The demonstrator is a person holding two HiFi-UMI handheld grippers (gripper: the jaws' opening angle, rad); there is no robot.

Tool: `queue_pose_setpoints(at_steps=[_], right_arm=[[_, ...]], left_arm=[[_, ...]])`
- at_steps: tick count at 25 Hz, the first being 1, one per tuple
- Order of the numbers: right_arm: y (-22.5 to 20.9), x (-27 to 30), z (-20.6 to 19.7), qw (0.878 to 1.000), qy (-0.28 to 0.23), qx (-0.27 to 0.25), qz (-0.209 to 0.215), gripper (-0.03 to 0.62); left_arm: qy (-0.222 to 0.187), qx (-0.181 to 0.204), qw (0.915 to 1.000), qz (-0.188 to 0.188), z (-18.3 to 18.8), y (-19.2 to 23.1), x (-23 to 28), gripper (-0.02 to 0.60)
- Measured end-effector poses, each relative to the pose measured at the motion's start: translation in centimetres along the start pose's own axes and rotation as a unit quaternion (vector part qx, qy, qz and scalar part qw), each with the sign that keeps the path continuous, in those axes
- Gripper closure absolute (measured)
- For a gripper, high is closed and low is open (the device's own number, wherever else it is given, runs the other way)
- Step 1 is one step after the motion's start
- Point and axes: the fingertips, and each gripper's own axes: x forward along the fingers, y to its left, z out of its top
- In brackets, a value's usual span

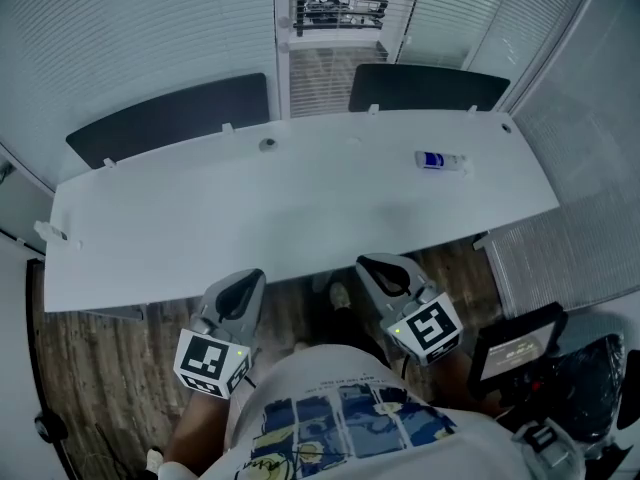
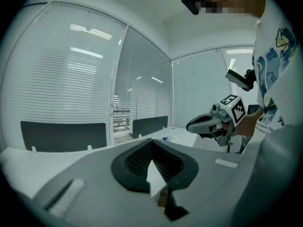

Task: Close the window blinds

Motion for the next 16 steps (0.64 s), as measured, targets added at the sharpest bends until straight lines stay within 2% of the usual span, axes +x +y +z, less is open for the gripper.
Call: queue_pose_setpoints(at_steps=[16], right_arm=[[0.32,0.2,0.14,1.0,0.003,-0.002,0.001,0.591]], left_arm=[[0.0,-0.002,1.0,-0.001,-0.08,0.16,-0.14,0.577]])
